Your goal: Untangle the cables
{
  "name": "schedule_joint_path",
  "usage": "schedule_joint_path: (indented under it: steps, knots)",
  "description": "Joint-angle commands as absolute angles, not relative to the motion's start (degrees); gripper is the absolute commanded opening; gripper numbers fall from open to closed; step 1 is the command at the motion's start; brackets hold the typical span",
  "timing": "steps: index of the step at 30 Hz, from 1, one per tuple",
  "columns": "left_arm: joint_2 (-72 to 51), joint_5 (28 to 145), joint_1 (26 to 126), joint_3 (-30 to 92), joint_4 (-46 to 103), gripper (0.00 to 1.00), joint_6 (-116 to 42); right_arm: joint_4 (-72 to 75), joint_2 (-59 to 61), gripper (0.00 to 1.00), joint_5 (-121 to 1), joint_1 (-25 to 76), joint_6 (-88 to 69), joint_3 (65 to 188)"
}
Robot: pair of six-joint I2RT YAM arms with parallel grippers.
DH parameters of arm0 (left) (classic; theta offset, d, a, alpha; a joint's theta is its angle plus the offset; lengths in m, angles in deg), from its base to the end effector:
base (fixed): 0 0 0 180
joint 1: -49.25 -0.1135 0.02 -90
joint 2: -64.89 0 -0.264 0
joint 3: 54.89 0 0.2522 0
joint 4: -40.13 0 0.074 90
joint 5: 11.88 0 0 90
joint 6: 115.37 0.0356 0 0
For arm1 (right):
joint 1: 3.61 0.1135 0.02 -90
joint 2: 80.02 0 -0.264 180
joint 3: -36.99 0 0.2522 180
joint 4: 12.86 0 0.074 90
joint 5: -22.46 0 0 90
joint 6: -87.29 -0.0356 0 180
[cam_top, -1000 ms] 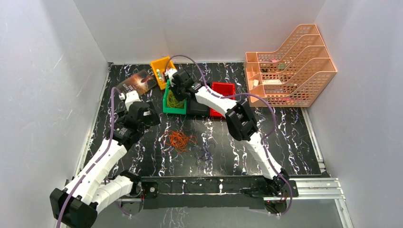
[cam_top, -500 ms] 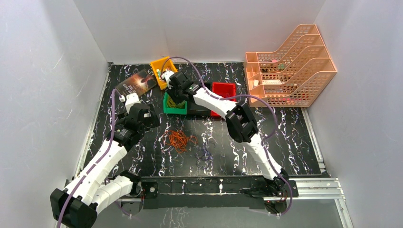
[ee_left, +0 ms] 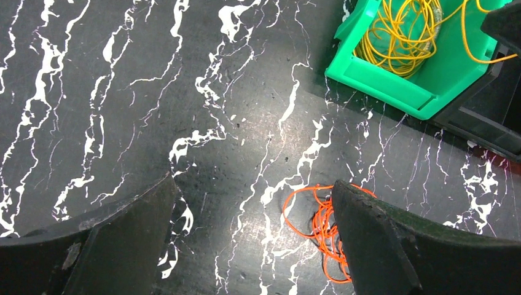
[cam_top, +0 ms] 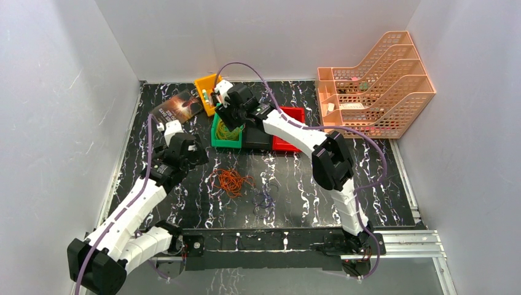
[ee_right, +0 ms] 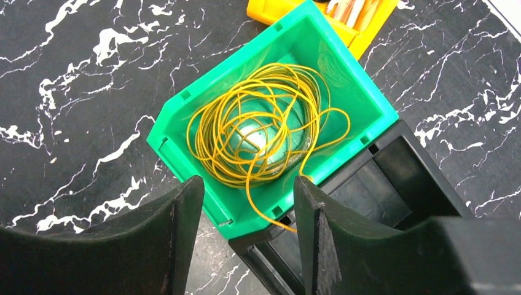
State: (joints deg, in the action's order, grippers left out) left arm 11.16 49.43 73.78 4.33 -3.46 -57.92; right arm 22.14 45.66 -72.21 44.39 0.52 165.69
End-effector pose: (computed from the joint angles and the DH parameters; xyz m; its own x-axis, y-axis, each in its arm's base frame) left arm 0.1869 -0.0665 0.2855 -0.4842 -0.2978 -0.8227 -0.2847 0.9427 -0.1737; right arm 0.3492 0.3835 0.2832 -0.3147 -0.4334 -0.8445 -0.7133 0.6949 -0.0908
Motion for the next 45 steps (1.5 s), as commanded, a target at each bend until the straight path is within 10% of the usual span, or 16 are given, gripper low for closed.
schedule_joint_path:
  steps: [1,22,45]
  knots:
    - [9.9,51.3,73.5,4.3,-2.2,0.98,-57.3,19.8,40.1,0.65,-73.2,44.2,0.2,163.1]
    - [8.2,55.9,73.5,2.5,1.3,0.98,-56.4,20.6,39.8,0.51,-72.0,41.6,-2.7,160.2]
    - [8.5,55.7,73.5,2.6,1.1,0.98,-56.3,20.3,51.0,0.04,-66.7,42.5,-3.7,172.1]
